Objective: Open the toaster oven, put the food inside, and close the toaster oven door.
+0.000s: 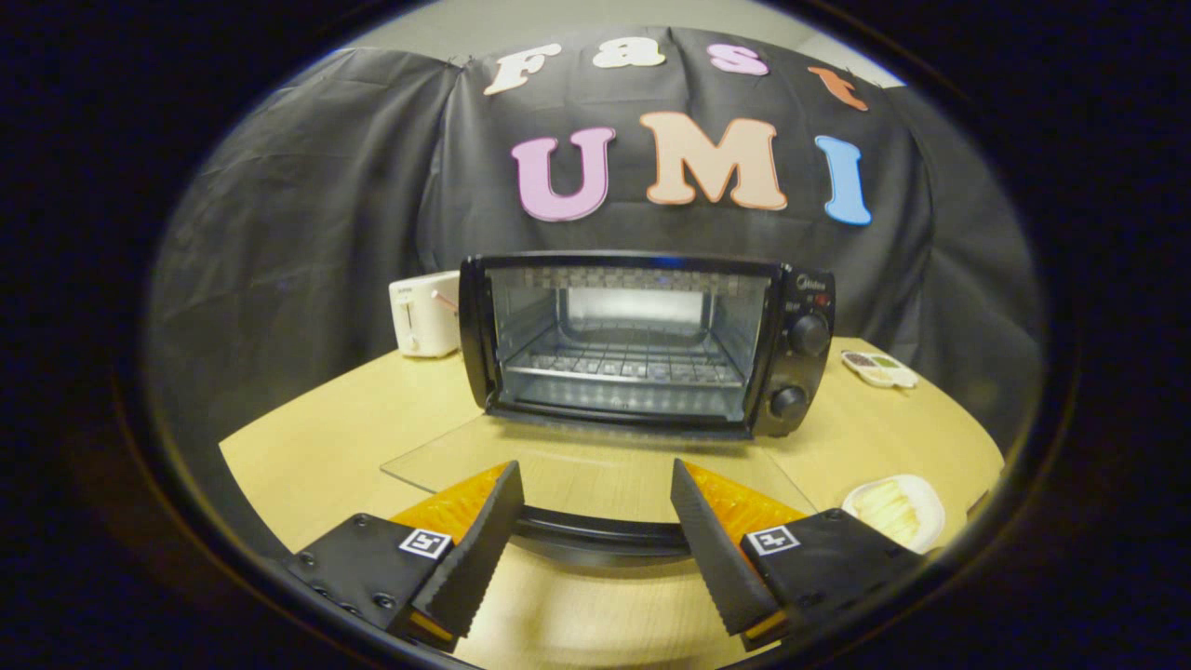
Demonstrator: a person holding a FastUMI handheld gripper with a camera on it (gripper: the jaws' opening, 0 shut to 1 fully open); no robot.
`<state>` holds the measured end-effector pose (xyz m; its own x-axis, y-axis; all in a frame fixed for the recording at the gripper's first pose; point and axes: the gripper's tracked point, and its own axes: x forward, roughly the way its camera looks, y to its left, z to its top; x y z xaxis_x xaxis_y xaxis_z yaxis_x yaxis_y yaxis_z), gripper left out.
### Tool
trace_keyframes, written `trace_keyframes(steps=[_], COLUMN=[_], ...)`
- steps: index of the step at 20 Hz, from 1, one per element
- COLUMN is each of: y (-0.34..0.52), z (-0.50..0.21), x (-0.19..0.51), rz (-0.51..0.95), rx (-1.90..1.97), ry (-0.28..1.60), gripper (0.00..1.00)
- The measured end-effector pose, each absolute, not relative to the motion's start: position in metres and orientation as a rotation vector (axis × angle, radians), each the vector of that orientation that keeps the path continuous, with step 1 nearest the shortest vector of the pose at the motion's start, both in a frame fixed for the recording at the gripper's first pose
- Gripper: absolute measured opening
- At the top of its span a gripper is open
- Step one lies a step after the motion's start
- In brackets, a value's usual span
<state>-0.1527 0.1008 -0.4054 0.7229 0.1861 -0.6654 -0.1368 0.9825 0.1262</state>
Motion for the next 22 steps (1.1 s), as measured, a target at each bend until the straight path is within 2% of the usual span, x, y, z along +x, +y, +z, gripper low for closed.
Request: trace_keyframes(steps=[13, 22], y=[0.104, 0.072], z=[-0.408, -0.349], x=[-0.15, -0.132], rz=[0.184, 0.142], rx=[0.112, 0.09], ry=[0.735, 0.598], gripper=[0.99, 0.99])
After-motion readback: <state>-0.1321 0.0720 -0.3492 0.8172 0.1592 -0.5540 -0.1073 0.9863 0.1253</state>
